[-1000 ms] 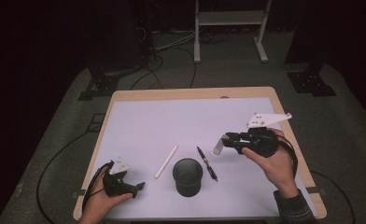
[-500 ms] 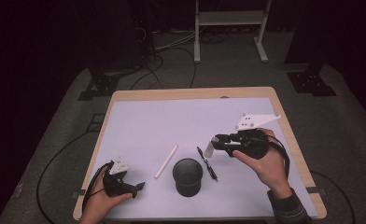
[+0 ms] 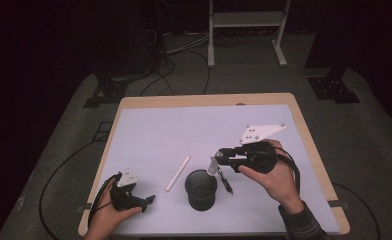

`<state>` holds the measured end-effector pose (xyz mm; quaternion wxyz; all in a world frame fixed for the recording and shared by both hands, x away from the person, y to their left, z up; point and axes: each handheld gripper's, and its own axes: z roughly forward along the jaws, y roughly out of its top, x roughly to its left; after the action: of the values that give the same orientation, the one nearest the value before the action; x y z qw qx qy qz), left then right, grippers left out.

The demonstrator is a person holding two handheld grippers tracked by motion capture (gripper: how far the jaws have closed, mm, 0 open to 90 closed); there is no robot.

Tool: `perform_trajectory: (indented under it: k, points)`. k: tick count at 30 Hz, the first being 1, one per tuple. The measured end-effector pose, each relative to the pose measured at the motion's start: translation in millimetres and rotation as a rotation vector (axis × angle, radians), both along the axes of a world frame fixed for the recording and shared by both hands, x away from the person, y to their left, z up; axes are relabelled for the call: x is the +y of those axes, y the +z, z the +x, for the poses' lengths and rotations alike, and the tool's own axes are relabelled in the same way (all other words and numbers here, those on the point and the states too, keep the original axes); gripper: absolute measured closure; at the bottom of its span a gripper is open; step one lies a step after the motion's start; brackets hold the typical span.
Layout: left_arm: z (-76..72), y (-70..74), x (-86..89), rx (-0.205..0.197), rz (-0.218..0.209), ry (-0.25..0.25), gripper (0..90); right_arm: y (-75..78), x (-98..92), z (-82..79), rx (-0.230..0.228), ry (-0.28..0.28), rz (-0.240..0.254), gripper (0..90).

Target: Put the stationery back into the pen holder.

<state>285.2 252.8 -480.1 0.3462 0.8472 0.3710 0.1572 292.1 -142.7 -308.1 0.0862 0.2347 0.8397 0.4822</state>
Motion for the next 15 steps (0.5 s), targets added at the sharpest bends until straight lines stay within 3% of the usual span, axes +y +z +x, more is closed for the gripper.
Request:
perform_trajectory:
  k: [15]
  points:
    - [0.0,0.0,0.0,0.000,0.000,0.000,0.0,-13.8,27.6,-1.2,0.029,0.072,-0.034,69.9]
